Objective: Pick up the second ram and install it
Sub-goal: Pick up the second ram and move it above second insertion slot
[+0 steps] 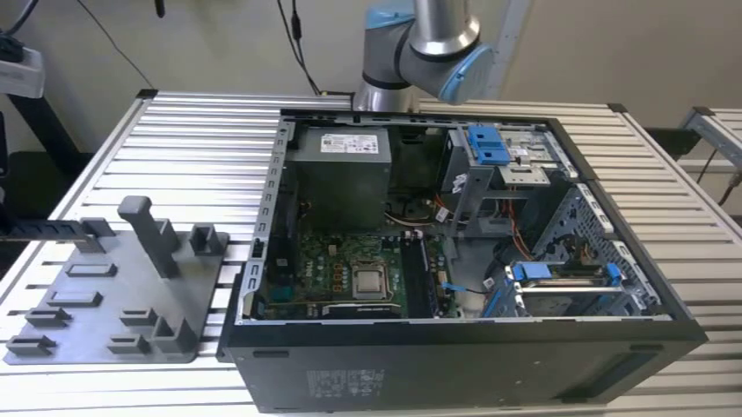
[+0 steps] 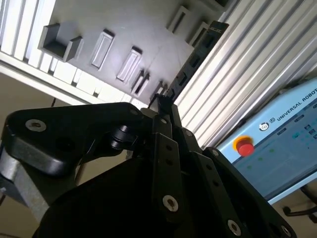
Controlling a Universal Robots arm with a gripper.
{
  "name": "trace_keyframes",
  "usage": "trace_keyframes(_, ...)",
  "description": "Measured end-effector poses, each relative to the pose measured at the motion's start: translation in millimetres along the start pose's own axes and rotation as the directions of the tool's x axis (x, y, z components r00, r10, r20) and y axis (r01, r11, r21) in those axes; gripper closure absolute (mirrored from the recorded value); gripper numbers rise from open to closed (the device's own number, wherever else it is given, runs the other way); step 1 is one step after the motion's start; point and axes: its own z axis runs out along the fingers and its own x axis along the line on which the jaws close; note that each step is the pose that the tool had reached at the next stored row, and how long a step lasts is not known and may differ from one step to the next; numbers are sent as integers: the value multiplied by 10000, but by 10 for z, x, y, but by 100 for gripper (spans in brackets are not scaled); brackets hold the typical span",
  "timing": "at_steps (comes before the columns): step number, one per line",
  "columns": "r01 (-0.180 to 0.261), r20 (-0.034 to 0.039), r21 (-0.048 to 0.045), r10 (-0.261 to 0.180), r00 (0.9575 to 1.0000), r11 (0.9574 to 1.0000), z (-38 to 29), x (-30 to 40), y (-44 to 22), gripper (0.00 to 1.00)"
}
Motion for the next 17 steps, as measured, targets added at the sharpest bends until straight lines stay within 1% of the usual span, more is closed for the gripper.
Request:
trace_keyframes(7, 0, 0, 0, 0, 10000, 10000, -112, 1, 1, 86)
trace_keyframes(17, 0, -1, -1, 0, 10000, 10000, -316, 3, 2, 86)
